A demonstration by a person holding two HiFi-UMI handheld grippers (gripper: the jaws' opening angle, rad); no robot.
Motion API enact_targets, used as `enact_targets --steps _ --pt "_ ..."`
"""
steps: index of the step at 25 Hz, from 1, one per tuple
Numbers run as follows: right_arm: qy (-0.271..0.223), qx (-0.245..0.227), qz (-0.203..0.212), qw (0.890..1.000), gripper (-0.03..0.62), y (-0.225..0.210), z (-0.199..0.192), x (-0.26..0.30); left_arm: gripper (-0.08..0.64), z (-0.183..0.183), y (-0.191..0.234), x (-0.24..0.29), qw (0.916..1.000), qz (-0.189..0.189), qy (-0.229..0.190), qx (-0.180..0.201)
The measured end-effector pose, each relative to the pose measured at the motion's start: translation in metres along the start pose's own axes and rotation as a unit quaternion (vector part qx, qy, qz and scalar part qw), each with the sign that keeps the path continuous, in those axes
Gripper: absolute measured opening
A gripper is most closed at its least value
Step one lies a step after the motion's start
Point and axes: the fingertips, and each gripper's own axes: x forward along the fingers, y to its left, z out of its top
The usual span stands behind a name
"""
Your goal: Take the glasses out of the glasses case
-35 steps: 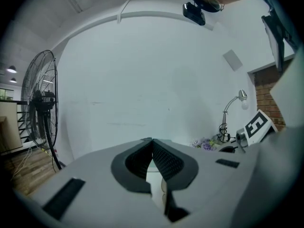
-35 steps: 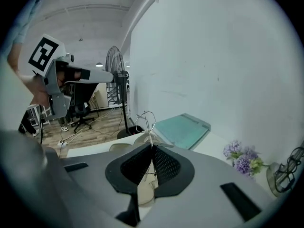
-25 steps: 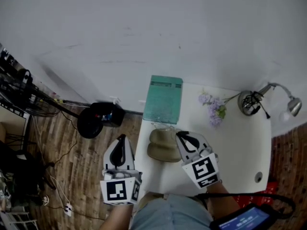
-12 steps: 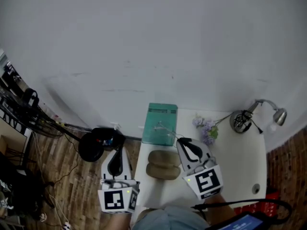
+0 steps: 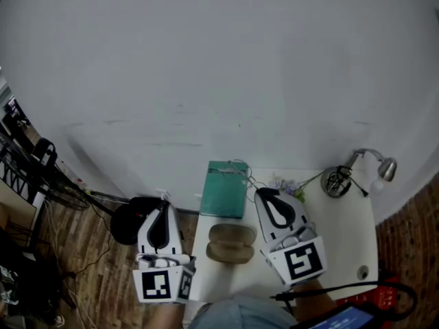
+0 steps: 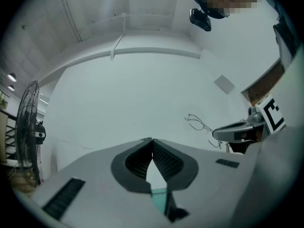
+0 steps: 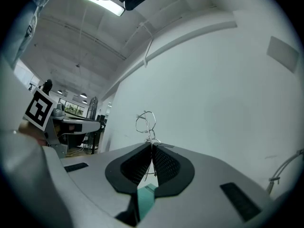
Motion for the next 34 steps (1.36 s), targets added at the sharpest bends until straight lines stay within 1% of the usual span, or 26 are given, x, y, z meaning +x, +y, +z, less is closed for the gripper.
enact_targets --steps 4,9,16,21,31,34 --pt "-0.024 -0.005 -0.010 1.000 0.029 -0.004 0.020 -0.007 0.006 0.012 -0.004 0.000 0.9999 -0.004 -0.006 0.008" --pt "-0.039 -0.006 -0.015 0.999 0.028 -0.006 0.030 -0.015 0.006 0.018 -0.011 -0.006 0.9999 -0.010 -0.009 0.011" --pt "-0.043 -0.005 -0.013 0.999 0.028 -0.001 0.032 -0.017 0.006 0.017 -0.013 -0.011 0.9999 -0.010 -0.008 0.010" --pt "-0.045 -0.004 -0.011 0.999 0.028 0.001 0.032 -0.017 0.006 0.011 -0.010 -0.013 1.0000 -0.003 0.003 0.005" --pt "-0.044 -0.004 -0.010 0.999 0.028 0.004 0.028 -0.018 0.006 0.014 -0.012 -0.013 0.9999 -0.010 -0.010 0.006" --pt "-0.045 -0.004 -0.010 0.999 0.028 0.004 0.029 -0.016 0.006 0.013 -0.011 -0.012 0.9999 -0.009 -0.006 0.009"
